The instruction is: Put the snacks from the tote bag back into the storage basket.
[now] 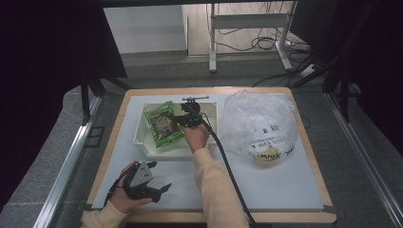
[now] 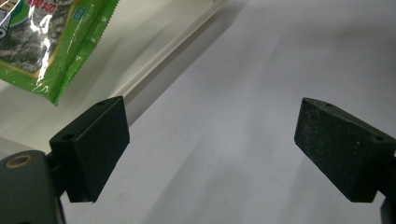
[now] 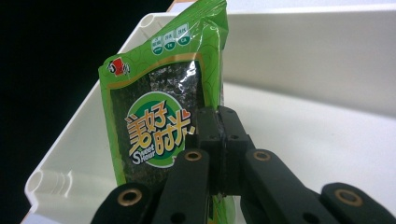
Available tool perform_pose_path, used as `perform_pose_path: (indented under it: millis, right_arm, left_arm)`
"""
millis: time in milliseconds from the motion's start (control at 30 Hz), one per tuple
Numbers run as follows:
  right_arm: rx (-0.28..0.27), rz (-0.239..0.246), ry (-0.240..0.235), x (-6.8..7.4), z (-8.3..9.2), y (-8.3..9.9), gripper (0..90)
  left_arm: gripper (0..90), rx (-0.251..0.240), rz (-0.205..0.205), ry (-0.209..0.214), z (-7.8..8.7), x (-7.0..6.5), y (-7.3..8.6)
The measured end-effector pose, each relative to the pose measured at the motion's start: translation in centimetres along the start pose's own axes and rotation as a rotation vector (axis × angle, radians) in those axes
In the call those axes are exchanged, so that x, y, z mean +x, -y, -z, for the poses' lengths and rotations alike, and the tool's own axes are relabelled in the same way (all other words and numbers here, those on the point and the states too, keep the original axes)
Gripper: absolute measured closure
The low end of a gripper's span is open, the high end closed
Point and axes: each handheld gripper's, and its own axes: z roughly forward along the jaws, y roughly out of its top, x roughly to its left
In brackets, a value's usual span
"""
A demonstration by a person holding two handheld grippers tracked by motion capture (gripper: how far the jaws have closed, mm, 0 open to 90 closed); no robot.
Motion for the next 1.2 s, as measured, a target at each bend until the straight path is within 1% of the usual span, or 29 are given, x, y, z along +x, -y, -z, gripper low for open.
perform_pose_path:
  millis: [100,200,267,300,333,400,467,533,600,633,667,733,800,867,967,1067,1200]
  right_arm:
    - [0.009,-0.001,0.016,0.1,-0.4,0.1,89.7]
    - [0.01,-0.016,0.028,0.0,-0.9,0.3,89.6]
    - [0.02,-0.023,0.046,-0.1,-1.2,0.5,89.5]
    - [0.023,-0.025,0.052,-0.1,-1.4,0.6,89.5]
    - [0.019,-0.032,0.051,-0.2,-1.7,0.7,89.4]
    - [0.026,-0.039,0.065,-0.2,-2.1,0.9,89.2]
    - [0.027,-0.047,0.06,-0.1,-2.6,1.2,87.8]
    - [0.049,-0.021,0.067,0.2,-3.1,1.5,80.6]
    - [0.067,0.011,0.083,0.4,-3.5,1.7,69.3]
    - [0.077,0.024,0.082,0.5,-3.6,1.8,65.0]
    - [0.086,0.035,0.079,0.6,-3.6,1.9,62.7]
    - [0.083,0.052,0.092,0.8,-3.4,2.0,58.6]
    - [0.071,0.059,0.067,0.9,-3.1,1.9,54.0]
    - [0.059,0.077,0.062,1.2,-2.6,1.9,51.3]
    - [0.047,0.11,0.041,1.5,-1.8,1.8,47.8]
    - [0.032,0.149,0.027,1.8,-0.8,1.6,44.4]
    - [0.013,0.176,0.006,1.9,0.7,1.3,41.4]
  left_arm:
    - [10.1,-0.001,0.0,0.001,0.0,0.0,0.0]
    - [10.1,0.003,-0.007,0.002,0.1,0.1,0.0]
    - [10.1,0.003,-0.007,0.003,0.1,0.1,0.0]
    - [10.1,-0.002,-0.001,0.003,0.0,0.0,0.0]
    - [10.1,-0.001,-0.002,0.003,0.0,0.0,0.0]
    - [10.1,0.004,-0.009,0.003,0.1,0.1,0.0]
    - [10.1,0.003,-0.01,0.003,0.1,0.1,0.0]
    - [10.1,-0.003,-0.003,0.004,0.1,0.1,0.0]
    - [10.1,-0.003,-0.003,0.005,0.1,0.1,0.0]
    - [10.1,-0.003,-0.003,0.005,0.1,0.1,0.0]
    - [10.1,-0.002,-0.004,0.005,0.1,0.1,0.0]
    - [10.1,0.004,-0.011,0.004,0.1,0.1,0.0]
    - [10.1,0.005,-0.011,0.003,0.1,0.1,0.0]
    - [10.1,0.005,-0.011,0.002,0.1,0.1,0.0]
    - [10.0,0.001,-0.005,0.0,0.0,0.1,0.0]
    - [10.1,0.002,0.0,-0.003,0.0,0.1,0.0]
    - [10.1,-0.001,0.009,-0.012,0.1,0.3,0.1]
